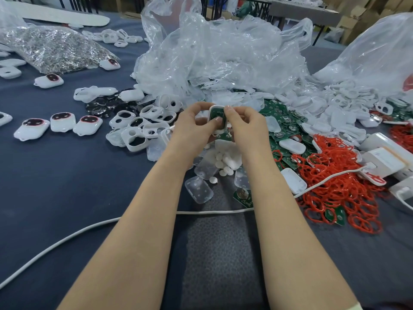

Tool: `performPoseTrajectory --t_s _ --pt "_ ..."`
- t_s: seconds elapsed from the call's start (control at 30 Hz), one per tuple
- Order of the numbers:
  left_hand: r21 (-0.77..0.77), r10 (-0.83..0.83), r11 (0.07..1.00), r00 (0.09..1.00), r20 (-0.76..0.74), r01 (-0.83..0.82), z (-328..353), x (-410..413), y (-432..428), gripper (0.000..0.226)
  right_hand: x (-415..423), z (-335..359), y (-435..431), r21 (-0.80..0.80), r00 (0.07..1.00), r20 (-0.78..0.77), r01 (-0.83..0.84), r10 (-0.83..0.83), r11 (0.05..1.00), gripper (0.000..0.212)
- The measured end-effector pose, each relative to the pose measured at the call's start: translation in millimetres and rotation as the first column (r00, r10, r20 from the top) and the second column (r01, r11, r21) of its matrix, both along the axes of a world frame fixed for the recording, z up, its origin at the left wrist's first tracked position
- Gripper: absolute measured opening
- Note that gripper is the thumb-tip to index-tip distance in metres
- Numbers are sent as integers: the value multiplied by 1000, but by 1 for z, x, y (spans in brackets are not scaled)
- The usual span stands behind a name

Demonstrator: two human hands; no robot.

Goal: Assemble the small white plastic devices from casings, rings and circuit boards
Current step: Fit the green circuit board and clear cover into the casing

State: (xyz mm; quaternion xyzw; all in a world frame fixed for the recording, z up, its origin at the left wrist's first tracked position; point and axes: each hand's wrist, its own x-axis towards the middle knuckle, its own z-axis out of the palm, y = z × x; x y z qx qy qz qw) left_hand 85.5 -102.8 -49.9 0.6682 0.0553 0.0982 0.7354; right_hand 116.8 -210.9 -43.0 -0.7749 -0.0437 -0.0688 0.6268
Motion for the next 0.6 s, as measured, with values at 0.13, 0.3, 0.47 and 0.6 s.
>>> performPoseTrajectory --t_s 0.13,0.3,0.47,0.6 --pt "31 -14 999 1000 6 14 -1 0 0 21 0 0 0 71 999 -44 -6 9 997 13" --pt "42 -9 999 1000 -2 9 -2 1 0 20 0 0 1 139 997 -78 -15 26 990 15" --pt "48 -17 999 1000 11 17 -2 0 -1 25 1 0 2 204 991 -122 -24 50 979 14" --pt "46 -22 999 1000 19 21 -2 0 -2 26 1 0 2 200 992 -121 -23 48 979 15"
